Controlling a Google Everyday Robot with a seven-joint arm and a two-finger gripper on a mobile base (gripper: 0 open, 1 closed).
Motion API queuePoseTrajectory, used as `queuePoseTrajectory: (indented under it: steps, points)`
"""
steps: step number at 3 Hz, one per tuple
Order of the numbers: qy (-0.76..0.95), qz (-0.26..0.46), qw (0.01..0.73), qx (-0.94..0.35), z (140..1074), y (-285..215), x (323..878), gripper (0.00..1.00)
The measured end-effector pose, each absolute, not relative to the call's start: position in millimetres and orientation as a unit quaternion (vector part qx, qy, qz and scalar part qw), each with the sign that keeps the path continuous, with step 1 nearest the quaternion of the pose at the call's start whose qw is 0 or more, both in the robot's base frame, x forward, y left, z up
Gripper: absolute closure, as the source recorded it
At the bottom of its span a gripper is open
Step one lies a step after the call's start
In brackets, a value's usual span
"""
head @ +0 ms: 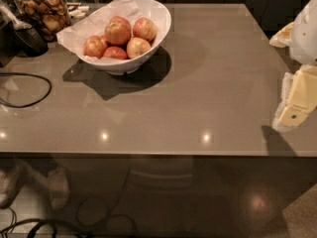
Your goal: Pick apple from white bowl
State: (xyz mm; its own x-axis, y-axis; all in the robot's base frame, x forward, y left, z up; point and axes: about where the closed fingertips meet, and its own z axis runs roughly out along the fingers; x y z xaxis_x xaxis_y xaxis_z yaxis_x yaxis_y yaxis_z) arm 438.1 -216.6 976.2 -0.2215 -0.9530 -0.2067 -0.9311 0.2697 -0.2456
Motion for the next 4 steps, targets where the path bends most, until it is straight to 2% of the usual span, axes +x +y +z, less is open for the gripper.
queuePoseTrajectory:
  steps: [1,4]
  points:
    - [0.781,-0.034,0.159,-0.603,976,-217,438,0.0]
    - [0.729,-0.034,0.139,-0.67,1004,-131,501,0.0]
